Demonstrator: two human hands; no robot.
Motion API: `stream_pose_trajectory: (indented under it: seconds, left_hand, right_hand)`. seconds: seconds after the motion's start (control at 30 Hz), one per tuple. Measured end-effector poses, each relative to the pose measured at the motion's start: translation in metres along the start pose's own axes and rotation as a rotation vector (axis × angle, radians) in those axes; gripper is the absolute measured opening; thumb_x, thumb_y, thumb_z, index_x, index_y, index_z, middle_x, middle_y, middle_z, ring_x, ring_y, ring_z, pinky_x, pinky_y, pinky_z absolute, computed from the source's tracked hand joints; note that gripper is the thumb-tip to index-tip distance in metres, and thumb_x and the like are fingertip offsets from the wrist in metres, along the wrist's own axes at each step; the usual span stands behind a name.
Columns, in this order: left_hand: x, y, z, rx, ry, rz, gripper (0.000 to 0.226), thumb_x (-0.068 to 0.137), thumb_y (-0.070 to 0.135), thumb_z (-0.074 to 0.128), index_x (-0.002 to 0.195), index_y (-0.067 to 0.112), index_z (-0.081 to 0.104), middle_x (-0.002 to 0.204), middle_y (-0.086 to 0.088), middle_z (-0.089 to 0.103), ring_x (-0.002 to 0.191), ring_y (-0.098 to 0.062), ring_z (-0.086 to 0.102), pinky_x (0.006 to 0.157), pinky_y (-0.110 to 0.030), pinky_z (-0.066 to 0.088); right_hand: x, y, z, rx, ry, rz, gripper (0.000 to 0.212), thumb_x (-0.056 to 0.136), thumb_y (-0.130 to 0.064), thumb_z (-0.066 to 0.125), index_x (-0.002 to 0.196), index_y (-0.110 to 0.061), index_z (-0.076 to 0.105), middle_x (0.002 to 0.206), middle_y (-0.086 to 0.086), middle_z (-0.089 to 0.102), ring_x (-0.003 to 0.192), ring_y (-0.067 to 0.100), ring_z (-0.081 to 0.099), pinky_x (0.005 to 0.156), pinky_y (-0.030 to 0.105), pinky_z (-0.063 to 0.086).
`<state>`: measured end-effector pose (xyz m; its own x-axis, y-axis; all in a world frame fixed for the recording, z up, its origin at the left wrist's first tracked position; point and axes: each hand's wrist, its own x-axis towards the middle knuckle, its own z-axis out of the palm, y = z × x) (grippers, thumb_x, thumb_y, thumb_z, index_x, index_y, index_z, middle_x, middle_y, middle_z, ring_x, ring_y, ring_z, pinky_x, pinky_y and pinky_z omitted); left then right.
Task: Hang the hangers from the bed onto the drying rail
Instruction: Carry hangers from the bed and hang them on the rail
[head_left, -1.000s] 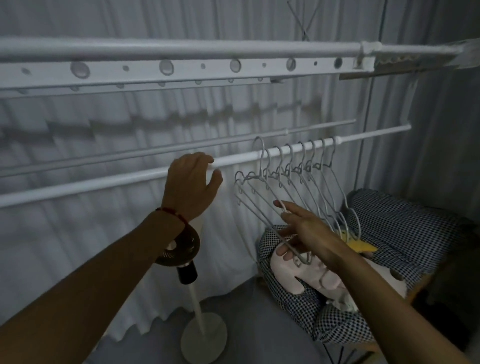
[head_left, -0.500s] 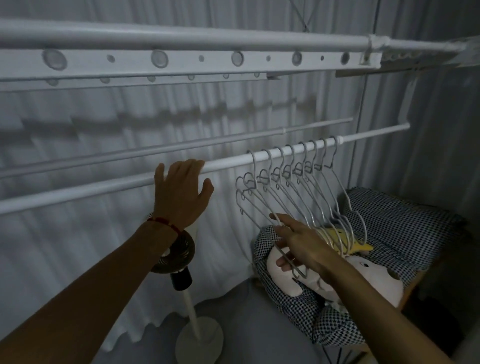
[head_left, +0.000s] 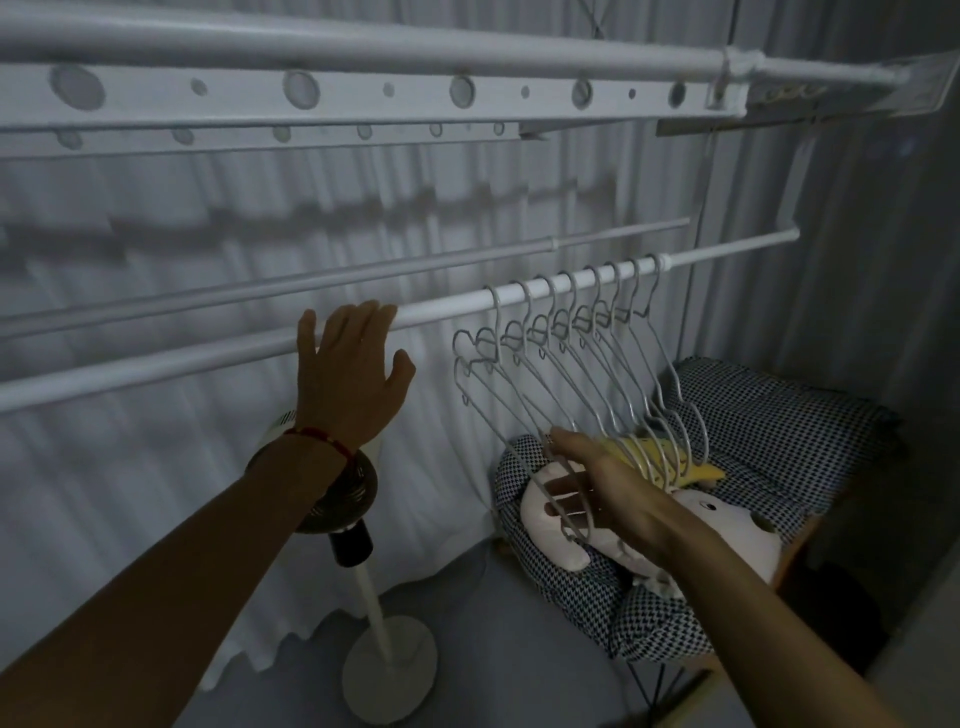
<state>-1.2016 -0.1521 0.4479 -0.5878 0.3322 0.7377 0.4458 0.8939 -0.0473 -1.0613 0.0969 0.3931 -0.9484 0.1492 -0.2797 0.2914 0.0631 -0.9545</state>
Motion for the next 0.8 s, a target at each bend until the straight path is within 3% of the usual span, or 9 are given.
stream_pose_trajectory:
  seconds: [0.07,0.17,0.3,0.4,0.5,0.6,0.7,0.8]
  left_hand:
    - [-0.001,0.000,-0.001,0.001,-0.006,-0.004,0.054,0.090,0.040,0.040,0.137,0.015,0.048,0.141,-0.005,0.051,0.135,-0.024,0.041,0.117,-0.059,0.014]
    - [-0.003,0.000,-0.003,0.008,-0.024,-0.033,0.057,0.089,0.039,0.041,0.140,0.014,0.045,0.148,-0.008,0.045,0.140,-0.027,0.035,0.118,-0.059,0.009]
    - [-0.013,0.015,-0.006,-0.076,0.001,-0.051,0.056,0.087,0.029,0.054,0.139,0.010,0.047,0.150,-0.013,0.041,0.142,-0.031,0.031,0.118,-0.059,0.009]
    - [-0.036,0.049,-0.005,-0.315,0.041,0.038,0.053,0.080,0.023,0.055,0.131,0.007,0.056,0.139,-0.014,0.052,0.132,-0.031,0.044,0.113,-0.057,0.027]
    - [-0.074,0.103,-0.007,-0.672,0.002,0.117,0.046,0.078,0.018,0.055,0.122,0.010,0.061,0.128,-0.007,0.059,0.122,-0.023,0.050,0.109,-0.036,0.038]
    - [-0.120,0.166,-0.013,-0.967,-0.174,0.185,0.037,0.074,0.014,0.058,0.111,0.014,0.065,0.115,-0.002,0.063,0.108,-0.017,0.055,0.096,-0.022,0.042]
    - [-0.174,0.224,-0.009,-1.157,-0.470,0.231,0.028,0.079,0.015,0.064,0.107,0.016,0.064,0.111,0.001,0.065,0.101,-0.015,0.057,0.087,-0.026,0.047]
    - [-0.240,0.278,-0.004,-1.199,-0.776,0.358,0.031,0.083,0.017,0.066,0.113,0.023,0.061,0.117,0.001,0.062,0.105,-0.015,0.058,0.091,-0.031,0.049]
  right_hand:
    - [-0.002,0.005,0.000,-0.021,0.022,0.000,0.048,0.094,-0.060,0.049,0.110,-0.019,0.068,0.116,0.021,0.070,0.102,0.032,0.068,0.098,0.045,0.053]
    - [-0.008,0.016,-0.004,-0.048,0.072,0.043,0.063,0.094,-0.063,0.048,0.123,-0.009,0.064,0.126,0.025,0.063,0.109,0.032,0.065,0.101,0.045,0.050]
    - [-0.032,0.030,-0.011,-0.037,0.109,0.101,0.062,0.098,-0.059,0.042,0.124,-0.007,0.064,0.120,0.017,0.066,0.110,0.032,0.064,0.089,0.039,0.053]
    - [-0.055,0.044,-0.013,-0.061,0.151,0.108,0.060,0.100,-0.058,0.037,0.118,-0.009,0.067,0.113,0.013,0.068,0.099,0.027,0.065,0.083,0.036,0.051]
    - [-0.084,0.068,-0.014,-0.039,0.271,0.101,0.052,0.100,-0.057,0.040,0.110,-0.016,0.071,0.107,0.011,0.072,0.099,0.030,0.068,0.090,0.042,0.054]
    - [-0.130,0.105,-0.015,-0.083,0.422,0.024,0.040,0.100,-0.054,0.043,0.109,-0.025,0.070,0.106,0.003,0.073,0.097,0.024,0.070,0.092,0.046,0.057]
    - [-0.186,0.151,-0.015,-0.164,0.550,0.034,0.033,0.102,-0.043,0.045,0.117,-0.024,0.066,0.108,0.000,0.070,0.096,0.019,0.069,0.089,0.046,0.058]
    - [-0.247,0.206,-0.013,-0.174,0.726,0.115,0.029,0.103,-0.032,0.048,0.121,-0.018,0.065,0.108,0.002,0.071,0.094,0.018,0.070,0.085,0.043,0.060]
